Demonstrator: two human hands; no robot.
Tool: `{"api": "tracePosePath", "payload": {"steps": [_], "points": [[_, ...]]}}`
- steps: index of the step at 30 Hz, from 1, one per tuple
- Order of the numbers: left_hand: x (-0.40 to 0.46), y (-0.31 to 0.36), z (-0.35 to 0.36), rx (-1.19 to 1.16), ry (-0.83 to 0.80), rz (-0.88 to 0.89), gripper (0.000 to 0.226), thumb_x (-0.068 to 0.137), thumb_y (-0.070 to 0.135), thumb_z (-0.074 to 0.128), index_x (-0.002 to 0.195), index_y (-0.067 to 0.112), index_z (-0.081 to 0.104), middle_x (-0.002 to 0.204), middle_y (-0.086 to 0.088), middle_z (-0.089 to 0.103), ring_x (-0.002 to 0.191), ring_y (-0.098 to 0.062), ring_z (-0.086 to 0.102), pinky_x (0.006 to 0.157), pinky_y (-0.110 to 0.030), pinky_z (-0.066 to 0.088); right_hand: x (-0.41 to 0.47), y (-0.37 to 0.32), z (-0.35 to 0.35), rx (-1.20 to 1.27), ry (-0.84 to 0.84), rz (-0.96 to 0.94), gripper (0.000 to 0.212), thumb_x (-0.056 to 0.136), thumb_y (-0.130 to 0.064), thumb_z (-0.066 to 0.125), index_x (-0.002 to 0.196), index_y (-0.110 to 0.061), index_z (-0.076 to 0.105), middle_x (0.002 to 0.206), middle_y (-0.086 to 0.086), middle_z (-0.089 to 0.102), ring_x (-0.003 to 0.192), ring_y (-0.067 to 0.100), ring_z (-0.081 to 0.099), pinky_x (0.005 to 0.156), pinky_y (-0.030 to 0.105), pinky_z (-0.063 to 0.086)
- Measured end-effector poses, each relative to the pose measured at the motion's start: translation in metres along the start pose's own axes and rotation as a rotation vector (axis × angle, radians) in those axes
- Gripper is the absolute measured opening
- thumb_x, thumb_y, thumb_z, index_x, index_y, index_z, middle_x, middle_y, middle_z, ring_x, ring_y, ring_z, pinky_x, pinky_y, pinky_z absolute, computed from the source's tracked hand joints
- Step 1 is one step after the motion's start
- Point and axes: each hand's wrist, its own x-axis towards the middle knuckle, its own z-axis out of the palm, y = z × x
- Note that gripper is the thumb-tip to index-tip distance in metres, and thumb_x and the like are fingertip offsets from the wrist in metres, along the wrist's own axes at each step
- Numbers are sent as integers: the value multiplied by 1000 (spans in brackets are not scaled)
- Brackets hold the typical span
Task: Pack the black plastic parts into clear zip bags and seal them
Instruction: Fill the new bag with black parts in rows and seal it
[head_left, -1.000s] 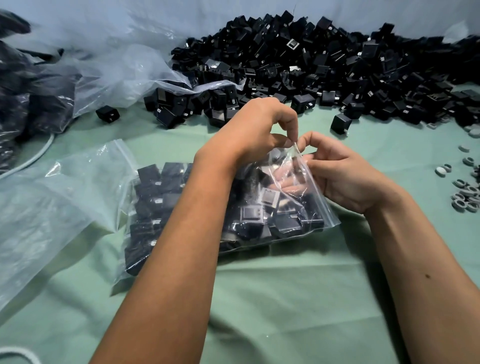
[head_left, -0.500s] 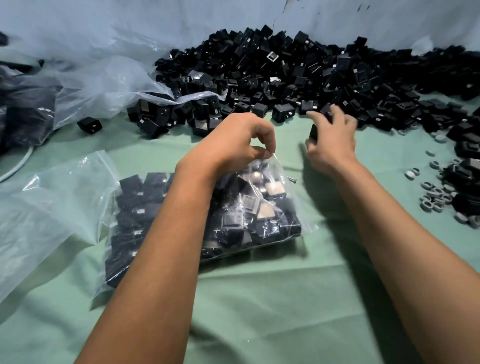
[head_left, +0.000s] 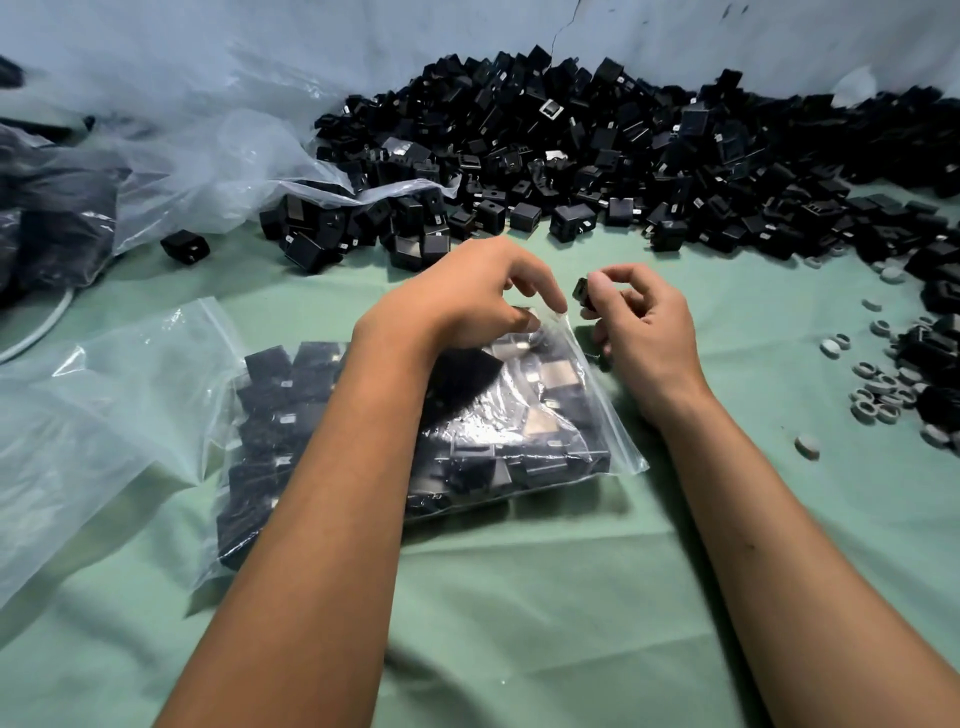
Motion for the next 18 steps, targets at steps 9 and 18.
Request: {"api": "tracePosePath", "payload": {"steps": [9,18], "points": [[-4,4,-1,-4,18,-2,12,81,23,87,86,30,79,104,16,67,84,15,53,70,-17,38,-2,3,1,31,0,11,59,103,-57,46,69,-15,70,58,18,63,43,14,45,45,25,35],[-5,8,-11,-30,144,81,12,79,18,86,85,26,80,102,8,67,105,-11,59,94,-40,53,-13,-12,2,-52,-97,-72,32,95,-39,73,78,-12,70,70,2,72,54,11,62,48,25,49]]}}
